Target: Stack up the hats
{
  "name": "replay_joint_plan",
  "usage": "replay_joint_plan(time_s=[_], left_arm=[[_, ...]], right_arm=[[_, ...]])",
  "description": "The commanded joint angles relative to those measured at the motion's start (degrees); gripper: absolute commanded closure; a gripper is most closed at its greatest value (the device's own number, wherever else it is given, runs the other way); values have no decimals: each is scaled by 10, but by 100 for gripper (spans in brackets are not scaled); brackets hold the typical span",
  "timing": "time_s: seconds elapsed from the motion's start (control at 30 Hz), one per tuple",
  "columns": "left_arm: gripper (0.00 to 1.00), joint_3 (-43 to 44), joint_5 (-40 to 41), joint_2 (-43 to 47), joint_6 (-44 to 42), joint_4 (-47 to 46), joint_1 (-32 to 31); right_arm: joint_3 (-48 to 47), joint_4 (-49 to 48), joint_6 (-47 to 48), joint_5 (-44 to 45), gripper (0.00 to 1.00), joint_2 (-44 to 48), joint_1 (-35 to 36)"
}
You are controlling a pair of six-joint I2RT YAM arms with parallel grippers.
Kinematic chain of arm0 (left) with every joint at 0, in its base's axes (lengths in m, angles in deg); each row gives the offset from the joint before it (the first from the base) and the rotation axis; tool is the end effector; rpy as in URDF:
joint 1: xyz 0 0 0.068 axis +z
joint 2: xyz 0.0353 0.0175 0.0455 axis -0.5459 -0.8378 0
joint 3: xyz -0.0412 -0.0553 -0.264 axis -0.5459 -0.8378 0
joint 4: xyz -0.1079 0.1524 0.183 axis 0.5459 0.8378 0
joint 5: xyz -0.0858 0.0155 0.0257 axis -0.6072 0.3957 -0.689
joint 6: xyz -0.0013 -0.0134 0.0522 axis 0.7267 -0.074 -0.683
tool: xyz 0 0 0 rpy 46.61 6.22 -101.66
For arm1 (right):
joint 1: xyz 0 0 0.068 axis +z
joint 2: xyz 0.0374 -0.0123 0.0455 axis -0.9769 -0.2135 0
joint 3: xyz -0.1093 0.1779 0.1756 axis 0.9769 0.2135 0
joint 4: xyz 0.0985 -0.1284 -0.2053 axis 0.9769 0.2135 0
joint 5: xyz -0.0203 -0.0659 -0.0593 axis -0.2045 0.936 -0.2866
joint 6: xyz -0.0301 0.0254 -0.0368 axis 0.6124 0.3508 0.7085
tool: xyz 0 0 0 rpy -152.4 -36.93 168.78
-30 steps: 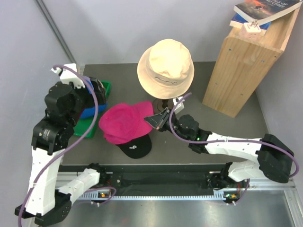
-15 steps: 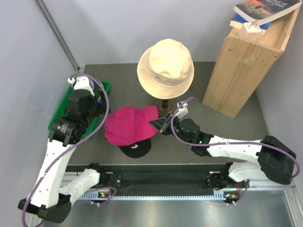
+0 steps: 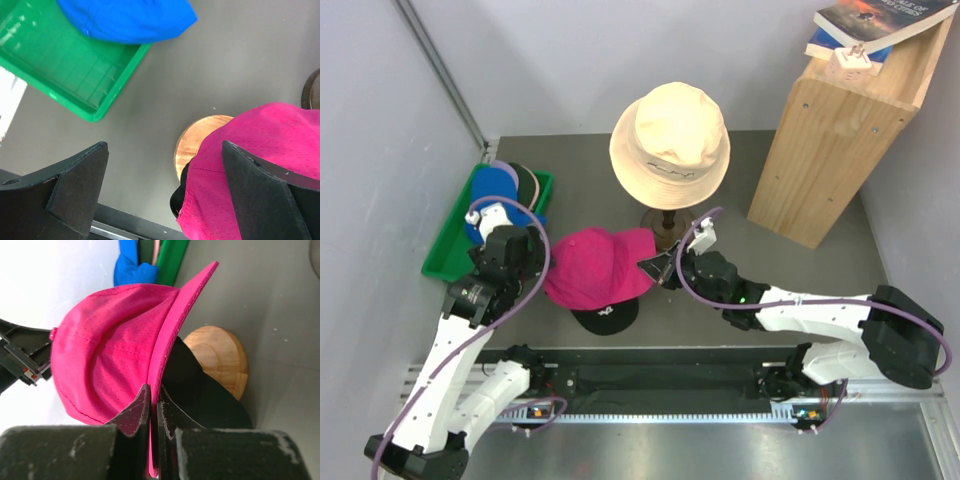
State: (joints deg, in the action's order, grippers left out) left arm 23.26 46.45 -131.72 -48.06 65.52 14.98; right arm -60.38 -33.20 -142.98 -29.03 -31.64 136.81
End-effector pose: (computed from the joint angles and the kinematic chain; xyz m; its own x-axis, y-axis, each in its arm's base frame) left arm 0.1333 -0.0266 0.3306 -0.5022 -0.3201 -0.8033 -0.3610 0.9218 -0.1416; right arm 0.1496 0.2344 0.2354 -0.6774 0.5206 -0.5198 -0.2642 0.4873 0.8323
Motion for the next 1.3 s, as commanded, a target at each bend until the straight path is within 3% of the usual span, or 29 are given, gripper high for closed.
replay_joint_plan(time_s=[0.0,0.07,0.2,0.33,0.6,0.73,0.87,0.97,1.1,1.27], left_arm=[[1,-12,10,14,50,-14,-2],[1,-15,6,17,54,-14,-2],[1,-23,6,19,67,-13,-2],[1,-19,12,25,72,-11,-2],[1,106,60,-4,37,-3,-2],[1,165,120,-47,-70,-23,-1],[1,170,169,-87,-173,-105,3],[1,156,145,-124,-210,-153,41],[1,132,-8,-192,-164,-230,211],[1,126,-39,-272,-149,-285,264]], right_arm=[[5,152,47,53,100,5,-6],[2,176,45,66,94,17,-6],[-1,213,36,70,41,30,-6],[-11,235,41,76,19,29,-7],[-26,278,55,85,9,57,-24],[-34,332,73,111,5,141,-46],[-52,398,93,142,2,209,-73],[-55,406,103,141,2,247,-91],[-71,404,126,116,2,266,-126],[-112,399,157,51,2,247,-187]])
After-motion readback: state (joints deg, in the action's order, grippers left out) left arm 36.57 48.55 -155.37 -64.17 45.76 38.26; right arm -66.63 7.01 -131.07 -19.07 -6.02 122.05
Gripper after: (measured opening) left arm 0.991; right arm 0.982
